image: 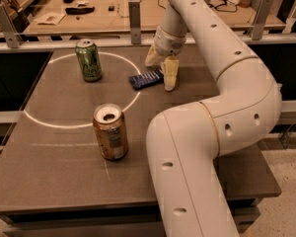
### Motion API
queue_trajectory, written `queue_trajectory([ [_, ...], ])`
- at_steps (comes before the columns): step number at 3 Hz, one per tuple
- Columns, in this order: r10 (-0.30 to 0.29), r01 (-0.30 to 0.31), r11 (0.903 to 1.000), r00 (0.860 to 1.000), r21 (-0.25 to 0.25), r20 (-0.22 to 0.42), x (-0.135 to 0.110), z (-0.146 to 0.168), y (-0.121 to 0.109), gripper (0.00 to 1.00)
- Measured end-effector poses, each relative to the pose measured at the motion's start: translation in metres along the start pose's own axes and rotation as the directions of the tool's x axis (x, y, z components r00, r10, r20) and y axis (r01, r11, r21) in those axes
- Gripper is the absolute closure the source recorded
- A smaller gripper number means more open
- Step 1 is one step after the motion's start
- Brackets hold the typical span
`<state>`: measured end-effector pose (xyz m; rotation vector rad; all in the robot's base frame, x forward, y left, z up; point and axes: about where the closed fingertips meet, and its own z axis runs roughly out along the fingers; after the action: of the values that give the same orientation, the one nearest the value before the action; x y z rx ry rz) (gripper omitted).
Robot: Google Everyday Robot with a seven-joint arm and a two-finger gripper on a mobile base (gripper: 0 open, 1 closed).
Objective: Move rxbar blueberry near orange can
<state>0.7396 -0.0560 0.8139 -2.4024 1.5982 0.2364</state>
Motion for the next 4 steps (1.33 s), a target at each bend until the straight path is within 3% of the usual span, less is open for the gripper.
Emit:
queue_trajectory([
  [4,0.002,-0.002,1.0,1.0,0.001,-0.001,-0.0003,-0.0029,0.0011,0.42],
])
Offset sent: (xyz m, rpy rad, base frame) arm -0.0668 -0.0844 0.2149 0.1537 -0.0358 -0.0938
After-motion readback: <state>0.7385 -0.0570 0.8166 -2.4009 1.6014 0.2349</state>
